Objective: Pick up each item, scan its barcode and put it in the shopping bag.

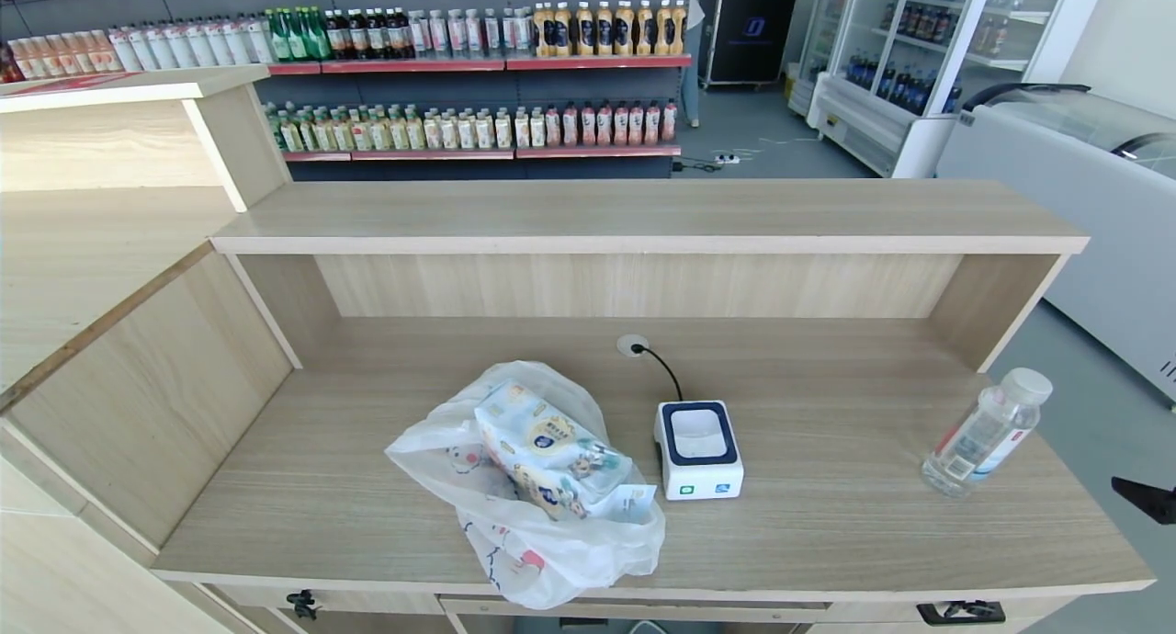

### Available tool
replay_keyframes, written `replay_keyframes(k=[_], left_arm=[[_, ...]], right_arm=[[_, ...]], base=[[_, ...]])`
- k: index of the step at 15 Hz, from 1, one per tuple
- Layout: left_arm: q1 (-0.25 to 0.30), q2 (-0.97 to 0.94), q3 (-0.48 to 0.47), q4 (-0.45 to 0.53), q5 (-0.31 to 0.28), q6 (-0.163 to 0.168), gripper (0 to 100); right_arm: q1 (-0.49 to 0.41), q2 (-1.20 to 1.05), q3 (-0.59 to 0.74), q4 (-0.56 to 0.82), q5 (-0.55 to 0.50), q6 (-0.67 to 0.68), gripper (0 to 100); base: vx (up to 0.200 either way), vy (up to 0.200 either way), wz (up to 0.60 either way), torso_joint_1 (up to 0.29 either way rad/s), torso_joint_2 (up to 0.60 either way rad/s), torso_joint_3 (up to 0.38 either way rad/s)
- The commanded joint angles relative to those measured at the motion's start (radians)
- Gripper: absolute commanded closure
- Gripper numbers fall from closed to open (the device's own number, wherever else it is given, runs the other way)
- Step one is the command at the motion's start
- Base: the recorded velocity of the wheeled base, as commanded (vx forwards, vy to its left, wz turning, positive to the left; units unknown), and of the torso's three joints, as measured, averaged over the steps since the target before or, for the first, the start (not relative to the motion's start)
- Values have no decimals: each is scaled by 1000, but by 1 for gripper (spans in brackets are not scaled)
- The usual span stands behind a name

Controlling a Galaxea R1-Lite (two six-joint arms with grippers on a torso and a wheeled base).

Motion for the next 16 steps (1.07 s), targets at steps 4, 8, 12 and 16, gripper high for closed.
replay_keyframes(k=[4, 8, 12, 16], left_arm=[[-1, 0, 0, 0, 0, 1, 0], [-1, 0, 0, 0, 0, 1, 0], [1, 0, 0, 0, 0, 0, 0], [1, 0, 0, 0, 0, 1, 0]], right_arm=[[23, 121, -21, -32, 139, -70, 0], [74, 146, -41, -36, 155, -70, 0], [150, 189, -81, -40, 159, -70, 0], [212, 238, -105, -75, 159, -70, 0]], base=[[0, 0, 0, 0, 0, 0], [0, 0, 0, 0, 0, 0], [0, 0, 0, 0, 0, 0], [0, 0, 0, 0, 0, 0]])
